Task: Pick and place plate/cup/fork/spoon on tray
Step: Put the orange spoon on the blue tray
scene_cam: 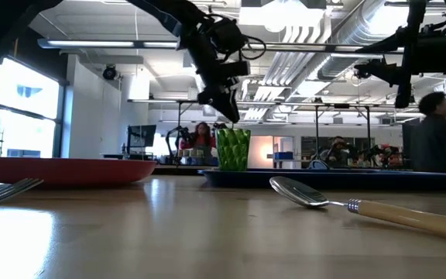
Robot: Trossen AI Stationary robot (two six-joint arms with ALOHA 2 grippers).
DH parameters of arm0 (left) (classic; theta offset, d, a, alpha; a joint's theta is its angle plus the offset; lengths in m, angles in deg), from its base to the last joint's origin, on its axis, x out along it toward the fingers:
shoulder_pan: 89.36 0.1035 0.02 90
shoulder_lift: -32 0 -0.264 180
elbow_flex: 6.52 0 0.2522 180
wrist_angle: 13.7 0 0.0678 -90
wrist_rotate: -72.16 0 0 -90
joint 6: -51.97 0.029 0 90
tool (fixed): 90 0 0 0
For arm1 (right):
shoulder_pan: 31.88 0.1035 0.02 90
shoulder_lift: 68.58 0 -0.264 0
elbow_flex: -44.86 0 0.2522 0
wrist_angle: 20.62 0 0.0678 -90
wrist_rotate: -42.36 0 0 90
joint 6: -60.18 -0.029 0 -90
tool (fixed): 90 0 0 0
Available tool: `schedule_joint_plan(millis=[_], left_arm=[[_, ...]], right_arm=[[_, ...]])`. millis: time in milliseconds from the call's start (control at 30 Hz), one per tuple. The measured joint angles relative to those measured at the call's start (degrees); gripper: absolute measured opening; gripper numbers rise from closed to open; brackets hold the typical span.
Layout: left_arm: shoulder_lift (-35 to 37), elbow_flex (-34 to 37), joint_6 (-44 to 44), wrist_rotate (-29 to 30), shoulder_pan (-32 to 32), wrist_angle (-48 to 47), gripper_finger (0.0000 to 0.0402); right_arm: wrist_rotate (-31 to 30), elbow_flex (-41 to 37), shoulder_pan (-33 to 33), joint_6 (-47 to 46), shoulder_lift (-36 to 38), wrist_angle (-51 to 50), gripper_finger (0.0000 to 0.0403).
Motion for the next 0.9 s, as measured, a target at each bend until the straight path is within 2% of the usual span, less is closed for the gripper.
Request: schedule_joint_plan(millis=[200, 400, 667, 767, 900], left_arm=[[0.0, -5.9, 0.0, 0.3, -0.1, -4.6, 0.0085], [0.0, -14.6, -1.1, 5.7, -0.4, -13.2, 0.0084], [0.0, -28.0, -10.6, 5.8, 0.6, -28.4, 0.0079], [0.0, -32.4, -14.5, 5.8, 1.6, -36.7, 0.0078], [0.6, -35.0, -20.3, 4.6, 2.5, -44.5, 0.0079]], right_arm=[[0.0, 0.0, 0.0, 0.0, 0.0, -0.3, 0.0126], [0.0, 0.0, 0.0, -0.6, 0.0, 0.2, 0.0126], [2.6, 2.8, 0.0, 3.4, 0.0, 0.0, 0.0126], [3.9, 5.3, 0.0, 6.7, 0.0, 0.1, 0.0126], [5.9, 9.3, 0.0, 10.6, -0.1, -1.7, 0.0126]])
